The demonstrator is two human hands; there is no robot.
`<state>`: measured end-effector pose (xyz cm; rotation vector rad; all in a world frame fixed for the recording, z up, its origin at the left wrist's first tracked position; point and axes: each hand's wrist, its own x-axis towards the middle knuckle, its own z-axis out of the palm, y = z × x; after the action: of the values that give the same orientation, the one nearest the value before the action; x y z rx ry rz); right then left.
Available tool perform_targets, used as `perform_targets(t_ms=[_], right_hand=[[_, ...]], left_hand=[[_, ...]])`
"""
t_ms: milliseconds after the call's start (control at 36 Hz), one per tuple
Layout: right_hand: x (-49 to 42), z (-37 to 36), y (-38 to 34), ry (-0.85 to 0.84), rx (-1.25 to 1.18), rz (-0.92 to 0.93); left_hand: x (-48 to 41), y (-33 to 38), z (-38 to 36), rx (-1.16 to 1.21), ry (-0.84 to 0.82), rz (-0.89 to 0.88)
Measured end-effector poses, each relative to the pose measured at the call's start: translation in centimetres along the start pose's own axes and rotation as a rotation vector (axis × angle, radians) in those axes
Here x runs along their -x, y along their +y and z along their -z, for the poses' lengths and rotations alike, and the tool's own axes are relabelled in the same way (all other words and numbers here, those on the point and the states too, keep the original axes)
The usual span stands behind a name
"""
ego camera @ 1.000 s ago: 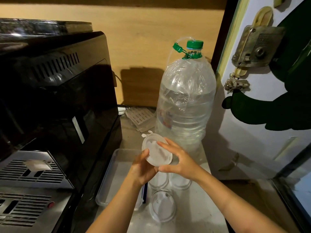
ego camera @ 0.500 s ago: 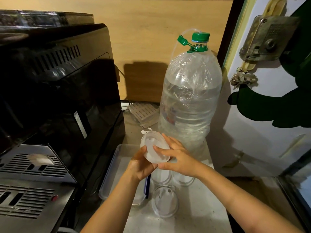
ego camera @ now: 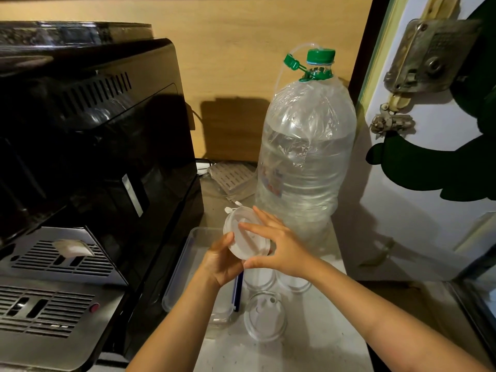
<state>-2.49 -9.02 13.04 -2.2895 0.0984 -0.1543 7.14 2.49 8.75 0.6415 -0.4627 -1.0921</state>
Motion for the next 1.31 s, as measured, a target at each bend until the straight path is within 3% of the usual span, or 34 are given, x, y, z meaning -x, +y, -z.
perform_targets(t_ms=[500, 722, 833, 1000, 1111, 1306], right_hand=[[-0.6, -0.2, 0.3, -0.271, 0.264, 0.074], [-0.1, -1.0, 1.1, -0.158, 0.038, 0.019], [0.6, -1.5, 3.1, -0.153, 0.051, -0.089], [2.4, -3.2, 5.6, -0.364, 0.414, -0.115], [2.9, -5.6, 7.2, -0.587, 0.755, 0.0], [2.8, -8.5, 7.5, -0.726, 1.091, 0.229]], left_hand=[[1.3, 0.3, 0.4, -0.113, -0.007, 0.067], [2.1, 0.6, 1.1, -0.123, 0.065, 0.044], [2.9, 0.9, 2.1, -0.129, 0.128, 0.024], [3.8, 0.6, 3.1, -0.14, 0.162, 0.032], [4.2, 0.2, 3.1, -0.159, 0.176, 0.045], [5.1, 0.0, 2.9, -0.202, 0.175, 0.067]])
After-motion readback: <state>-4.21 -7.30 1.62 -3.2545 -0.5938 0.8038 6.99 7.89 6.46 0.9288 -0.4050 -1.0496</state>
